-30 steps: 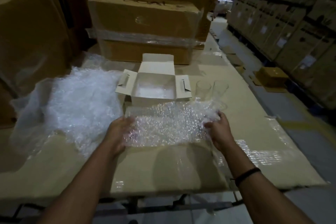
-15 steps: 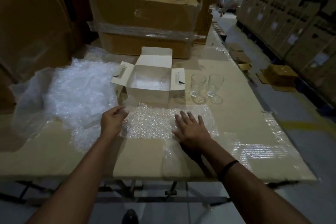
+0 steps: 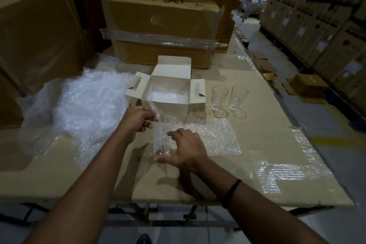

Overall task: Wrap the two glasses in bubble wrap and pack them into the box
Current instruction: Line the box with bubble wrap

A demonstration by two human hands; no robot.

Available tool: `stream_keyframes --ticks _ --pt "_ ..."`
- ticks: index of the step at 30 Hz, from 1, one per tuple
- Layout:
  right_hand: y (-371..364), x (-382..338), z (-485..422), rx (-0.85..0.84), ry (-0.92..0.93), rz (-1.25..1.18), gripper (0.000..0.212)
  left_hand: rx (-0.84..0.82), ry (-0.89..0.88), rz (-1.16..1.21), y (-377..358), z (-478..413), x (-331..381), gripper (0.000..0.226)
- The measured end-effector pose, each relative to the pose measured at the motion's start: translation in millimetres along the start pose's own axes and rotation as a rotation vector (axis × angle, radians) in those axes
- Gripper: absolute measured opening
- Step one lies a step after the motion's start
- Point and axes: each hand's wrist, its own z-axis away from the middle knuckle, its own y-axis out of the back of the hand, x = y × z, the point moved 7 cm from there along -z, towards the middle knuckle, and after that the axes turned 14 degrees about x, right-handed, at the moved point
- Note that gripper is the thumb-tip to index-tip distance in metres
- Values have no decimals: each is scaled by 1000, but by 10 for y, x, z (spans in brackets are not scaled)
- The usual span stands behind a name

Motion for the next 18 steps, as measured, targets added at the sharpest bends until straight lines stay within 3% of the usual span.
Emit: stream_keyframes --ticks 1,4,8,12,16,18 --pt "-8 -39 -13 30 -44 -53 83 -46 -24 -7 -67 16 77 11" --pt "44 58 -76 180 -307 -325 34 -118 -104 43 -229 45 248 14" --pt "157 636 -36 279 -648 -674 22 64 -267 139 -277 11 260 13" --pt "368 1221 235 361 -808 -741 14 -116 -525 -151 -788 226 -6 20" --pt "465 1630 510 379 -909 -517 12 -293 -715 -822 -1252 308 -384 51" --pt "482 1758 586 344 -934 -358 16 -391 -744 -977 -1353 306 -489 58"
